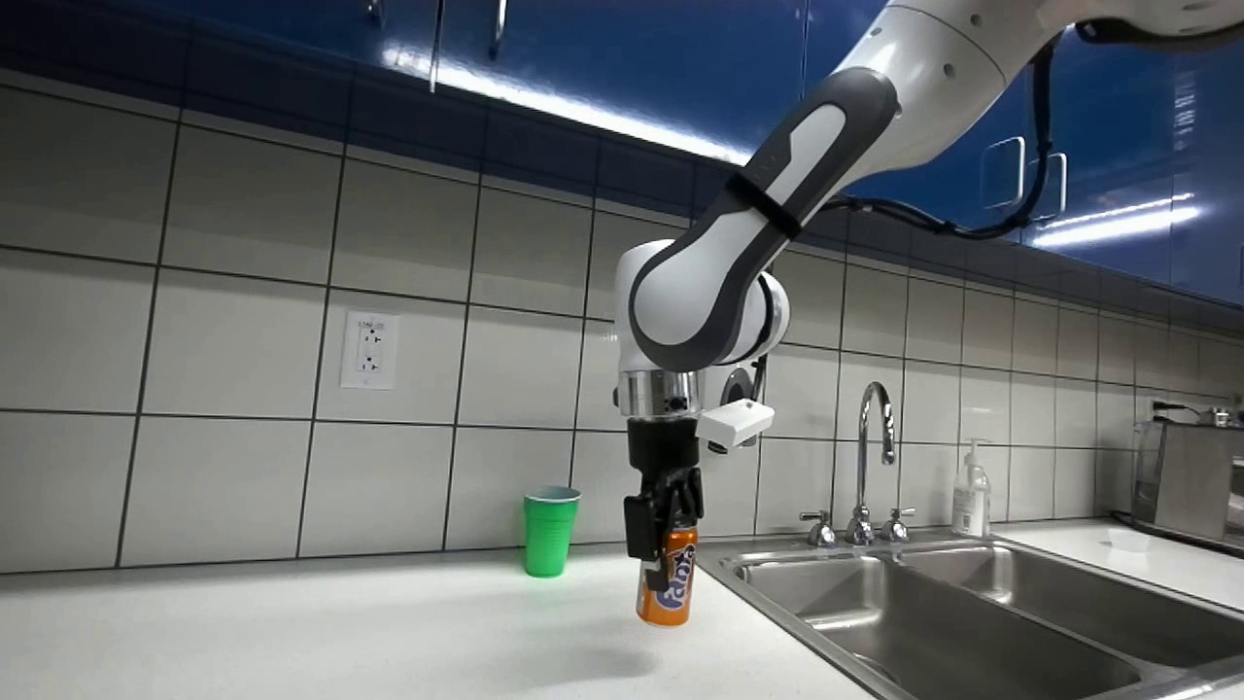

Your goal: Put the can inside the sink

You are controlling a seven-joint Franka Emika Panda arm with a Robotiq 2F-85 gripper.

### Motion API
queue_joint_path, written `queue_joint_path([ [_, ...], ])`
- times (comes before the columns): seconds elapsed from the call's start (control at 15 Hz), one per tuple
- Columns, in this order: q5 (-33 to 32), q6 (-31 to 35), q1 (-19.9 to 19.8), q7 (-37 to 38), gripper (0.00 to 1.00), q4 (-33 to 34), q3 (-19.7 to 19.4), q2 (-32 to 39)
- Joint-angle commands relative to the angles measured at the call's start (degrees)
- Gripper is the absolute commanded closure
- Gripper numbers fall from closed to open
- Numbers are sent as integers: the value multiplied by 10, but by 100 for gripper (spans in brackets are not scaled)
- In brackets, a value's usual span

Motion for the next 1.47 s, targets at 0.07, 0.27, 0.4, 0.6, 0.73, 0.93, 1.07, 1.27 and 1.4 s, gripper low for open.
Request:
queue_joint_path([
  [0.07,13,20,-35,-1,56,-63,-20,-62],
  [0.27,5,30,-54,-1,56,-87,-40,-77],
  [0.4,14,35,-71,-13,56,-102,-52,-87],
  [0.6,14,39,-91,-18,56,-117,-71,-99],
  [0.73,13,43,-105,-22,56,-126,-84,-109],
  [0.93,12,48,-126,-34,56,-139,-104,-122],
  [1.07,12,50,-140,-44,56,-147,-119,-128],
  [1.27,8,49,-158,-54,56,-154,-138,-133],
  [1.4,11,53,-170,-64,56,-158,-149,-132],
])
